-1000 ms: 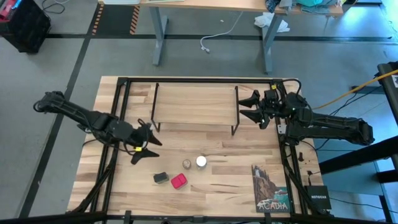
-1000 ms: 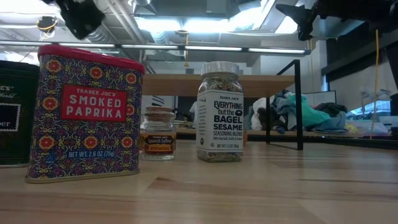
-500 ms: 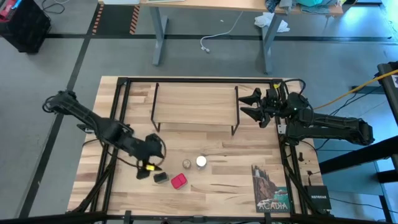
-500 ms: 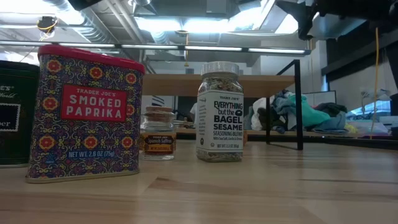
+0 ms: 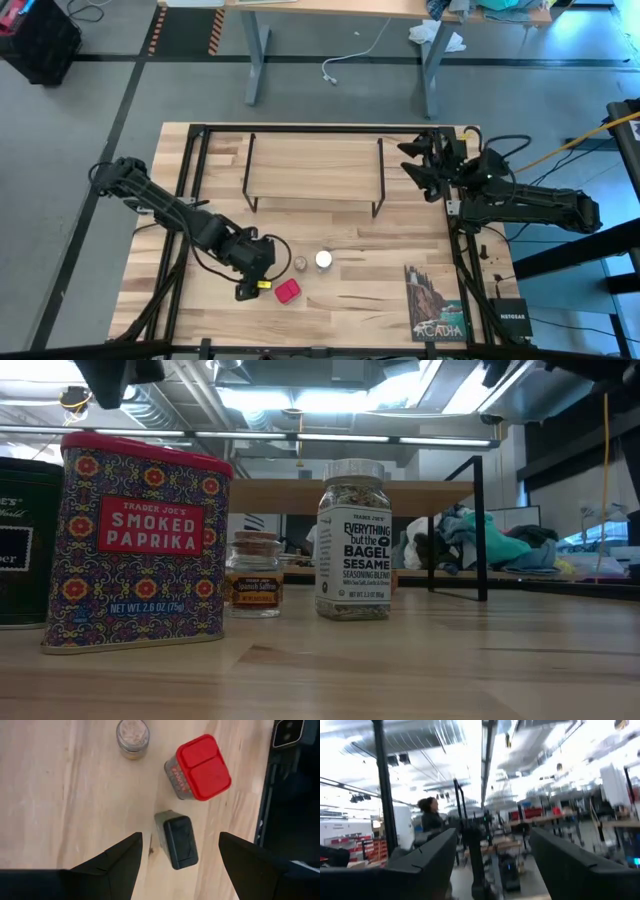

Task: Shelf spices
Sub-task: Put the green seasoning can on the shelf

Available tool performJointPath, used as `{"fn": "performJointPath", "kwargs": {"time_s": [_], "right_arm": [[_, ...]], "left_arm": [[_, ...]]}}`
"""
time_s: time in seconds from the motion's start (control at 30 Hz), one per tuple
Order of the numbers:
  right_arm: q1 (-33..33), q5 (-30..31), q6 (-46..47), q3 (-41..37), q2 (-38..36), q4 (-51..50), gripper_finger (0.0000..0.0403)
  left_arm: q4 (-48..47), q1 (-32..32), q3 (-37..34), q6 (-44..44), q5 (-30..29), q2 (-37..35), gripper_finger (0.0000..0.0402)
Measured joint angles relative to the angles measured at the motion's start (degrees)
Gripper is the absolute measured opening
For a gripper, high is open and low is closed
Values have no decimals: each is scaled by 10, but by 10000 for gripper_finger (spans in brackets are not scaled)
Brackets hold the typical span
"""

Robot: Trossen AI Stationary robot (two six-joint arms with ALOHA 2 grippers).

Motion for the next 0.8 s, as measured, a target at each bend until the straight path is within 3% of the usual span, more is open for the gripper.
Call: {"fn": "performJointPath", "kwargs": {"time_s": [0.37, 0.67, 0.8], "right_arm": [[0, 0, -7, 0, 0, 18, 260], [0, 15, -27, 0, -5, 30, 260], [0, 15, -35, 0, -5, 30, 260]], "left_arm": [[-52, -20, 0, -106, 26, 52, 255], [-30, -40, 0, -143, 25, 72, 255], [0, -45, 0, -148, -5, 72, 255]]}}
